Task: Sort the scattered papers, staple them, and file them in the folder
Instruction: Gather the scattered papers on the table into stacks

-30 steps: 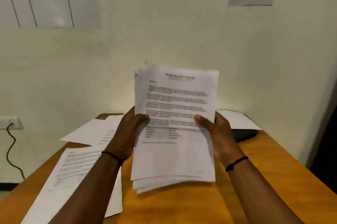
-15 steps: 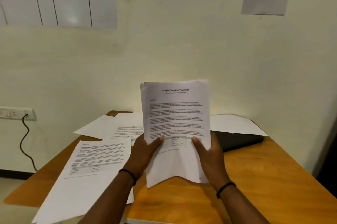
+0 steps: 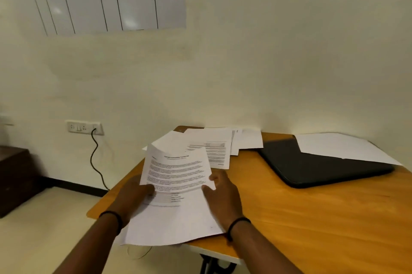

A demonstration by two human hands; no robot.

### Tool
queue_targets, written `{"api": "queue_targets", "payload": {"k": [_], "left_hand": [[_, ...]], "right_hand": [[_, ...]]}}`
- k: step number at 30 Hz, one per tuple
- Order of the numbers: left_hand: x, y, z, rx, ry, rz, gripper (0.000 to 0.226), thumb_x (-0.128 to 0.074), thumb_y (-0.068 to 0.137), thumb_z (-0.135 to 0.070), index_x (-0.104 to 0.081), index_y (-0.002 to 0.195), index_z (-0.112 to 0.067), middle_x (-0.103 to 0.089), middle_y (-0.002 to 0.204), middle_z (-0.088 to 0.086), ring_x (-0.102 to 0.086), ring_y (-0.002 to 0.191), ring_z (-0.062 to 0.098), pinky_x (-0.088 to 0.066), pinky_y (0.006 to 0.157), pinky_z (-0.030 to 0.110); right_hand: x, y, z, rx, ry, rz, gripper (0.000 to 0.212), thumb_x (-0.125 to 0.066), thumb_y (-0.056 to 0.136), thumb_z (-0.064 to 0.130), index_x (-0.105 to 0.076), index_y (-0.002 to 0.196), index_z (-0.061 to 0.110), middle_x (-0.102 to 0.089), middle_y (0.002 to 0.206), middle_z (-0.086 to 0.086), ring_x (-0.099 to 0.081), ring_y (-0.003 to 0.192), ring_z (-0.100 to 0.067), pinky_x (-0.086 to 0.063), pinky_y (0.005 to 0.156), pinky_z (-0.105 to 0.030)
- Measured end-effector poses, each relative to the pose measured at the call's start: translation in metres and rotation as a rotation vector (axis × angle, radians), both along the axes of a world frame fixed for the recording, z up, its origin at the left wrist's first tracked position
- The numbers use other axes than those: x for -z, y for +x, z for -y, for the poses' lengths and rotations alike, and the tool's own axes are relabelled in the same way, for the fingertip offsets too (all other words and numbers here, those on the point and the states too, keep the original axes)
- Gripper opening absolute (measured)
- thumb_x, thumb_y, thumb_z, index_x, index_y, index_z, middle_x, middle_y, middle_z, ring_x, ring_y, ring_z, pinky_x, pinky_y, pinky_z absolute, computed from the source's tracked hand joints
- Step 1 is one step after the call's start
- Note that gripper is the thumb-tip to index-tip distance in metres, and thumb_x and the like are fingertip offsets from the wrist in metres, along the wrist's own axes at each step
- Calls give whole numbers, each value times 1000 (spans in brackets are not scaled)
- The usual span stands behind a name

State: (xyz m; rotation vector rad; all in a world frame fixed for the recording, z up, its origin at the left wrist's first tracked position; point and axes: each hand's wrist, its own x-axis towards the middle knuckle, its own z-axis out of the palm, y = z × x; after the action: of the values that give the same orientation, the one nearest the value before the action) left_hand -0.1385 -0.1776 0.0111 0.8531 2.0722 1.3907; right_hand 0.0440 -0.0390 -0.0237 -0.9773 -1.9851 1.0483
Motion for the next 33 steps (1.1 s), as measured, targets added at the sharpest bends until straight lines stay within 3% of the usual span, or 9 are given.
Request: {"api": "queue_targets", "payload": {"k": [3, 6, 8, 11, 15, 19, 24, 27, 33], "left_hand": [[5, -12, 5, -106, -292, -247, 5, -61, 85, -7, -66, 84, -7, -70, 79, 12, -63, 72, 24, -48, 61, 25], [2, -9, -3, -230, -680, -629, 42, -67, 82, -47, -55, 106, -15, -63, 109, 9, -61, 97, 25, -52, 83, 35], [-4, 1, -16, -304, -724, -834, 61, -63, 81, -60, -47, 124, -19, -54, 121, 10, -54, 113, 31, -46, 93, 41], [-4, 18, -62, -241, -552, -987, 59, -59, 85, -59, -52, 127, -18, -57, 124, 8, -53, 116, 30, -44, 92, 39], [6, 26, -130, -98, -359, -1017, 55, -57, 89, -56, -57, 126, -16, -61, 119, 9, -57, 110, 28, -47, 90, 39], [42, 28, -157, -15, -289, -969, 73, -46, 88, -67, -45, 139, -16, -50, 144, 9, -45, 132, 28, -39, 108, 45], [62, 26, -160, 24, -299, -924, 102, -9, 77, -84, -16, 155, -19, -19, 164, 5, -15, 152, 25, -12, 122, 48], [63, 25, -160, 5, -282, -931, 101, -8, 75, -85, -20, 153, -21, -27, 160, 3, -23, 148, 25, -21, 121, 49], [67, 22, -162, 32, -351, -925, 94, -24, 81, -84, -18, 153, -23, -26, 159, 3, -22, 148, 27, -22, 120, 48]], "right_hand": [[7, -5, -2, -7, 208, 255, 11, -58, 95, 37, -56, 92, 26, -61, 99, 7, -56, 83, -8, -37, 59, -14], [12, 0, -13, 64, 266, 273, 23, -55, 96, 34, -53, 75, 25, -60, 89, 6, -54, 74, -8, -40, 56, -18], [10, 3, -27, 117, 168, 174, 25, -55, 94, 26, -53, 70, 22, -59, 80, 7, -54, 69, -9, -45, 57, -22], [7, 7, -57, 242, -43, -10, 13, -55, 93, 21, -62, 81, 20, -64, 80, 6, -60, 73, -12, -51, 61, -25], [6, 0, -98, 375, -223, -144, 10, -59, 90, 27, -57, 97, 21, -64, 92, 3, -63, 78, -16, -57, 67, -32], [3, -22, -140, 363, -311, -149, 24, -69, 85, 39, -58, 84, 19, -69, 83, 1, -64, 57, -17, -50, 49, -25], [-7, -63, -178, 322, -308, -129, 39, -76, 84, 37, -70, 114, 15, -73, 113, -3, -66, 84, -19, -54, 64, -27], [-18, -81, -192, 299, -332, 10, 45, -74, 86, 39, -66, 120, 10, -69, 118, -7, -58, 83, -20, -42, 55, -23], [-21, -100, -214, 329, -402, 118, 34, -78, 83, 30, -65, 106, 9, -70, 112, -9, -66, 92, -26, -56, 86, -35]]}}
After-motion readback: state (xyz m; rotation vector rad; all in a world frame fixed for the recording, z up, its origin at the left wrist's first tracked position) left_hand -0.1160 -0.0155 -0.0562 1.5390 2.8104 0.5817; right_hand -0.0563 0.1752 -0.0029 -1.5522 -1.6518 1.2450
